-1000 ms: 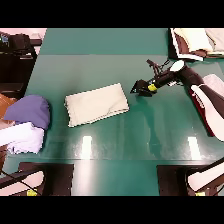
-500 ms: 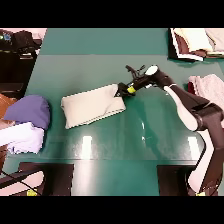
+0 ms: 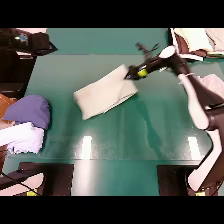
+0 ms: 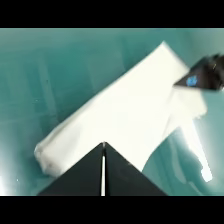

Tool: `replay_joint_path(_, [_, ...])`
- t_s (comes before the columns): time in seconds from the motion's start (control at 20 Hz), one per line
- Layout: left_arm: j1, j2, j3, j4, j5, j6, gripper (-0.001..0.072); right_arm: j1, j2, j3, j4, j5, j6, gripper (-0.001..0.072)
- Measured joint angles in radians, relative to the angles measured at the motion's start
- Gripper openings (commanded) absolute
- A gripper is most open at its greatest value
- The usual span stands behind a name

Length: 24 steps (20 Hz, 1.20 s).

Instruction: Fold the shirts.

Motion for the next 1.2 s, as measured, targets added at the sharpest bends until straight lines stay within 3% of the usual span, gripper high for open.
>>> replay_joint_path(0.25, [-0.075,0.000,0.000,0.003,0.035,0.000,0.0029,-0.304,0.166,-0.024,-0.117,0.029,0.057,0.0015])
replay_joint_path(0.65, [-0.093,0.000,0.000,0.001,0.068,-0.008,0.0030,-0.739,0.317,-0.113,-0.144,-0.048,0.083,0.0015])
replay_joint_path(0.95, [-0.095,0.000,0.000,0.000,0.094,-0.030,0.0030,-0.823,0.332,-0.066,-0.068,-0.137,0.069,0.0015])
replay_joint_path(1.2, [-0.095,0.000,0.000,0.000,0.100,-0.036,0.0030,-0.822,0.349,0.050,-0.047,-0.127,0.061,0.0015])
